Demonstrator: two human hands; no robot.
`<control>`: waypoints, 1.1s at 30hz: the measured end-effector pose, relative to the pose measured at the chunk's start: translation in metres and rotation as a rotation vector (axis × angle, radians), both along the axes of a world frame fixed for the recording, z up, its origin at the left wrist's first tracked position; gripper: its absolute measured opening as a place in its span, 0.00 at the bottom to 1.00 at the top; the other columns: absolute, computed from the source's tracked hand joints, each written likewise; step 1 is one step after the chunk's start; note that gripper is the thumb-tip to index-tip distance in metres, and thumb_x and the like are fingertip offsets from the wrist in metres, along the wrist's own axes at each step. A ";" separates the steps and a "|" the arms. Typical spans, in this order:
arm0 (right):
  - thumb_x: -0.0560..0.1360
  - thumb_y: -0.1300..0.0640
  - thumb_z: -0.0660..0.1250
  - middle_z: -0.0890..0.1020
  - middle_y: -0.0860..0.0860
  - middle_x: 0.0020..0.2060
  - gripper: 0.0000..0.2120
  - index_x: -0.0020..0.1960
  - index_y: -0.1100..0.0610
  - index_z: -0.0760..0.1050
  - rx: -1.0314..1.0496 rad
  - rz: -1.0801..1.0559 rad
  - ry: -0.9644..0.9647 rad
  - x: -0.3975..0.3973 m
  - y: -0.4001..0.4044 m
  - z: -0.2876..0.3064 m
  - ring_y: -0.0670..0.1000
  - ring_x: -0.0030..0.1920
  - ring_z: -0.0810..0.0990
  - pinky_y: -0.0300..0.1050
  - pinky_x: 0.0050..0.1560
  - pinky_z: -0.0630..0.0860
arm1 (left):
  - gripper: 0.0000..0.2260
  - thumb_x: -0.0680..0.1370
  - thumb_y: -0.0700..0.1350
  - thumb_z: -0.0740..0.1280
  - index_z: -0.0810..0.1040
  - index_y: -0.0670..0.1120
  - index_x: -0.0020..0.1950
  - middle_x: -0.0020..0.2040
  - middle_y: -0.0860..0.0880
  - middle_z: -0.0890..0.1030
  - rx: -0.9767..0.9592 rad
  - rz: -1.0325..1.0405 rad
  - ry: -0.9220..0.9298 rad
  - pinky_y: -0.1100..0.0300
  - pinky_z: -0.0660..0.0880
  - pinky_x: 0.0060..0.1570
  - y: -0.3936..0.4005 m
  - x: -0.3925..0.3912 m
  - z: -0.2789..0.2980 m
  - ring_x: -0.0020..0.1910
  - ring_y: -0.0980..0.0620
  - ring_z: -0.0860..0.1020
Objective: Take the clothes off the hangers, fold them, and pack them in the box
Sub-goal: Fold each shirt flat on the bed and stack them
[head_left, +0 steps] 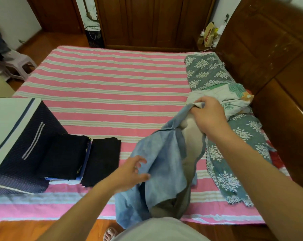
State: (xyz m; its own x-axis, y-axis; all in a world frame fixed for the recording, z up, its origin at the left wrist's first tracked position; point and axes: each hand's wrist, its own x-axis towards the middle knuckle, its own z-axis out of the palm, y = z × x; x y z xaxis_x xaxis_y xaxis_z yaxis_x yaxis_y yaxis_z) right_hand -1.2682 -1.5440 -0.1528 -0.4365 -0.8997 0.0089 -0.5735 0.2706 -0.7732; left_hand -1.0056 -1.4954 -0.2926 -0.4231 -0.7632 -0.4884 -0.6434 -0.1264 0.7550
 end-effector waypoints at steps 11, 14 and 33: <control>0.77 0.65 0.62 0.78 0.54 0.46 0.10 0.57 0.55 0.71 -0.062 -0.171 -0.495 0.015 -0.037 0.013 0.56 0.45 0.79 0.48 0.38 0.76 | 0.31 0.68 0.70 0.59 0.76 0.51 0.61 0.61 0.50 0.74 -0.180 0.134 -0.164 0.52 0.73 0.61 0.041 -0.088 -0.072 0.64 0.46 0.72; 0.76 0.65 0.63 0.78 0.54 0.42 0.09 0.55 0.56 0.74 -0.073 -0.135 -0.445 0.001 -0.047 0.016 0.54 0.39 0.79 0.44 0.34 0.73 | 0.13 0.80 0.49 0.58 0.72 0.46 0.37 0.40 0.46 0.76 -0.196 0.464 -0.050 0.55 0.67 0.44 0.028 -0.066 -0.052 0.45 0.41 0.77; 0.68 0.43 0.78 0.76 0.50 0.68 0.52 0.82 0.48 0.49 0.508 0.110 -0.816 0.060 0.021 -0.246 0.57 0.65 0.78 0.58 0.64 0.77 | 0.09 0.81 0.47 0.67 0.82 0.43 0.52 0.43 0.41 0.87 0.022 0.766 0.178 0.55 0.78 0.41 -0.060 0.064 0.165 0.36 0.49 0.85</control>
State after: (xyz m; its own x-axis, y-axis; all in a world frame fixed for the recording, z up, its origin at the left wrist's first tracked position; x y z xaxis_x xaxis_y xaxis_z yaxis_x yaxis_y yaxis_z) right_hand -1.2085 -1.5229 -0.3991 -0.0495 -0.7487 -0.6611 0.0463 0.6595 -0.7503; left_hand -0.9421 -1.5556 -0.1273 0.1437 -0.8649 -0.4810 -0.2411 -0.5020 0.8306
